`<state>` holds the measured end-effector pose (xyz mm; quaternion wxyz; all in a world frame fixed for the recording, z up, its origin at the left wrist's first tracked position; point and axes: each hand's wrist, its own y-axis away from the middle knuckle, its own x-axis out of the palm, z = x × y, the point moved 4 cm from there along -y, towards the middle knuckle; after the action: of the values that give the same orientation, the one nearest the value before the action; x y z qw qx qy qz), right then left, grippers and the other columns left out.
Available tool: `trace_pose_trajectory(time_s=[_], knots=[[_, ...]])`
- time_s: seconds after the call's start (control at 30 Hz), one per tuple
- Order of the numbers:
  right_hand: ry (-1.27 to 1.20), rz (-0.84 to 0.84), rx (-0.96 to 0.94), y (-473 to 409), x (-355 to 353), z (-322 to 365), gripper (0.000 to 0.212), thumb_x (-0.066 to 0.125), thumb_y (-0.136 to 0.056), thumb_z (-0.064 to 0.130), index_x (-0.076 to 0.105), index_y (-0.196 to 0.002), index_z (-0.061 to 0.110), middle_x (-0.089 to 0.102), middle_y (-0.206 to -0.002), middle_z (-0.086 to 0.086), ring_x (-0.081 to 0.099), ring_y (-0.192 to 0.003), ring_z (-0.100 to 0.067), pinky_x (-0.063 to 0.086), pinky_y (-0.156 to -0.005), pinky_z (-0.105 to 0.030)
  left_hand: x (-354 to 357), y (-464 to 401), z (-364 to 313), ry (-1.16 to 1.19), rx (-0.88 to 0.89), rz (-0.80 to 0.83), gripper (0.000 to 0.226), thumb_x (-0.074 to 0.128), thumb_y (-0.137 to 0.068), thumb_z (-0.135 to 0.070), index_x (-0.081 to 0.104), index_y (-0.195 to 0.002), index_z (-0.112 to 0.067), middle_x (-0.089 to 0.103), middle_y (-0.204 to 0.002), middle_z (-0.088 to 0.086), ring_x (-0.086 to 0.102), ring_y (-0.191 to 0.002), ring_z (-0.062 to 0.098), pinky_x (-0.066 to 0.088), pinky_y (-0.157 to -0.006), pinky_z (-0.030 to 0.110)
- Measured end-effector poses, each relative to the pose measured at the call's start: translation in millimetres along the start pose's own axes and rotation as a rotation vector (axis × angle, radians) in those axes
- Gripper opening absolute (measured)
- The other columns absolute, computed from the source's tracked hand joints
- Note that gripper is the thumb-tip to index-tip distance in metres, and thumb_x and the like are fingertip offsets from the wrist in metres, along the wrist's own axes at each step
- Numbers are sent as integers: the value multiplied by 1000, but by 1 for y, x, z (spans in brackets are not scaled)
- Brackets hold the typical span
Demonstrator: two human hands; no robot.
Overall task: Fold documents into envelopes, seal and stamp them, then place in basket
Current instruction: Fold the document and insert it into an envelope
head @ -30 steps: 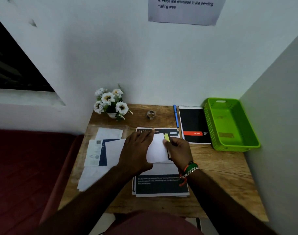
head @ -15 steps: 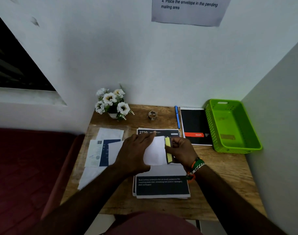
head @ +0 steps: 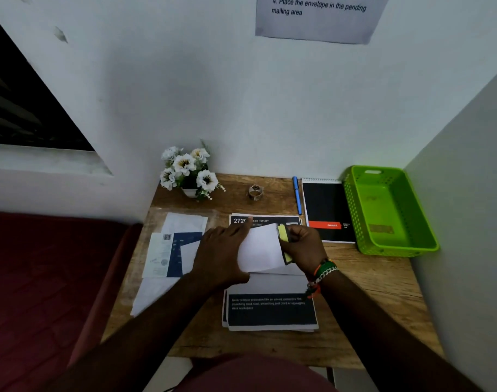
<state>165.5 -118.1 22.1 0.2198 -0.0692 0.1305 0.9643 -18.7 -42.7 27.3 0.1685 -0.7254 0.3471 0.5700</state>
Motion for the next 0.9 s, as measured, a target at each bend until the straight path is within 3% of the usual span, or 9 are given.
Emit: trace_pose_trajectory(time_s=[0.1, 0.17, 0.27, 0.37, 0.5, 0.57, 0.73, 0.9], knots=[[-115, 36, 144, 0, -4, -9, 12, 74, -87, 6, 73, -98, 4, 77, -87, -12, 73, -75, -24, 60, -61, -35, 3, -1, 6, -33, -9, 38, 119, 81, -65, -59, 11, -158, -29, 39, -153, -2, 40, -135, 23, 28, -116, 44], [-75, -47, 208, -6, -16, -26, 11, 71, -91, 18, 72, -97, 8, 75, -88, -11, 71, -78, -24, 59, -62, -34, 5, -1, 11, -49, -9, 31, 114, 79, -67, -60, 16, -157, -30, 40, -152, -2, 40, -135, 23, 29, -117, 44], [322, -222, 160, -19, -41, -51, 15, 72, -89, 25, 71, -102, 17, 71, -102, -1, 67, -95, -24, 59, -83, -43, 11, -1, 21, -64, -50, 50, 116, 78, -65, -62, 15, -157, -31, 40, -152, -2, 40, -135, 24, 28, -117, 50], [704, -156, 157, -21, -46, -67, 48, 80, -81, 29, 61, -125, 17, 60, -119, -3, 60, -107, -21, 52, -96, -42, 15, -1, 27, -72, -84, 80, 117, 78, -65, -62, 13, -157, -31, 37, -155, -1, 36, -139, 25, 24, -118, 54], [886, -27, 155, -24, -44, -82, 79, 88, -67, 41, 51, -136, 27, 50, -131, -3, 51, -119, -26, 48, -102, -45, 18, -1, 31, -77, -104, 84, 116, 78, -68, -61, 12, -158, -29, 33, -157, 0, 31, -142, 27, 19, -120, 55], [889, -4, 154, -24, -44, -86, 73, 89, -65, 38, 55, -129, 31, 48, -132, -3, 50, -121, -26, 48, -102, -45, 18, -1, 33, -70, -116, 86, 116, 78, -68, -61, 12, -158, -29, 32, -158, 0, 31, -143, 27, 20, -120, 54], [827, -23, 126, -23, -49, -81, 42, 90, -66, 28, 55, -89, 36, 55, -111, 1, 55, -106, -21, 52, -91, -40, 15, 1, 38, -44, -143, 67, 115, 78, -70, -60, 12, -158, -28, 30, -159, 1, 28, -145, 28, 19, -120, 53], [586, -77, 64, -12, -64, -46, 17, 71, -87, 14, 59, -81, 24, 63, -85, 2, 60, -82, -20, 46, -64, -29, 14, 3, 53, -6, -155, 9, 112, 77, -67, -63, 20, -156, -26, 33, -157, 3, 31, -142, 28, 23, -119, 53]])
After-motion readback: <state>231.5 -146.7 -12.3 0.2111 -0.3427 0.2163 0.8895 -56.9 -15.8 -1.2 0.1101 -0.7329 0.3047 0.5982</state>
